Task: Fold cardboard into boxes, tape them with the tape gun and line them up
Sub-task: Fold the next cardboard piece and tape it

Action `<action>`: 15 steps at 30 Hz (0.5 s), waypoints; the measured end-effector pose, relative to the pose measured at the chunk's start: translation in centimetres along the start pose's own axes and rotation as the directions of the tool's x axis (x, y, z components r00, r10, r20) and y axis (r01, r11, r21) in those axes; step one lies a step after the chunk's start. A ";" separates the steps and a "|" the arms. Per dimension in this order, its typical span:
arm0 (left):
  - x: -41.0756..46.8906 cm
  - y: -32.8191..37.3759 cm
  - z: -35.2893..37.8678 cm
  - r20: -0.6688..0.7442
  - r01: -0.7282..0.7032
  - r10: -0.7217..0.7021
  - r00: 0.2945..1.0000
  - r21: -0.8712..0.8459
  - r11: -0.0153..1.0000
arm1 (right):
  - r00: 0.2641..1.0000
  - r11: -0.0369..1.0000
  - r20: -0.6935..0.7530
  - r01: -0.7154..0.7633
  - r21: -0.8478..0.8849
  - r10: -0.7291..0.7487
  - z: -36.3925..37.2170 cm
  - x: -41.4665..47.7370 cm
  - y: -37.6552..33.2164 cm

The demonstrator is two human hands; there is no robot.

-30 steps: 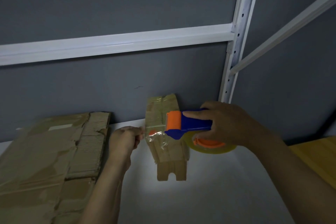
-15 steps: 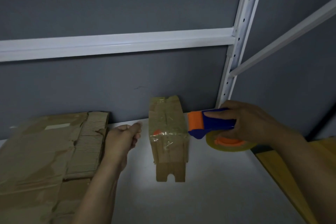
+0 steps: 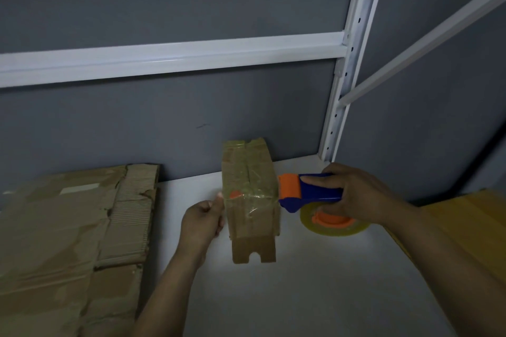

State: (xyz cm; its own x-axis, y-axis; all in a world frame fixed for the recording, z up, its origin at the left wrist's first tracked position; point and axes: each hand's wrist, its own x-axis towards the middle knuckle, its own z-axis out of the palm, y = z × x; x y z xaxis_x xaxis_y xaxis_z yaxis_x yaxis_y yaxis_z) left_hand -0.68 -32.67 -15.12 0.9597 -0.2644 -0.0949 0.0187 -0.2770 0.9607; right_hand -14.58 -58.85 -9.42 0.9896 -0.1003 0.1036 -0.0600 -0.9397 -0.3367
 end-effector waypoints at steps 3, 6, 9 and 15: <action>1.0 -0.7 -0.6 -0.016 0.016 -0.014 1.000 0.123 0.992 | 1.000 1.000 0.005 -0.012 0.024 0.012 0.2 0.0 -0.8; 0.8 -1.3 -1.2 -0.072 -0.127 0.133 0.988 0.081 0.989 | 1.000 0.998 0.014 -0.006 0.059 0.005 1.2 0.4 -2.4; 0.0 -0.3 -1.3 0.099 -0.288 0.297 0.950 -0.097 0.953 | 1.000 0.997 -0.014 0.004 0.082 -0.003 2.8 0.9 -3.6; 1.3 -0.8 -3.7 0.391 -0.578 0.425 0.816 0.583 0.572 | 0.998 0.989 -0.061 -0.004 0.146 0.013 4.2 0.3 -3.6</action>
State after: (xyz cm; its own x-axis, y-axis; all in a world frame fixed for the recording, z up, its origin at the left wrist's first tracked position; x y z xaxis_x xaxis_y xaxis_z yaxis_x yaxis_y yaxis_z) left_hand 1.55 -29.39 -15.02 0.6814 -0.6951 0.2292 -0.7069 -0.5439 0.4522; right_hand -13.49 -54.14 -12.15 0.9789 -0.1323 0.1558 -0.0443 -0.8813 -0.4704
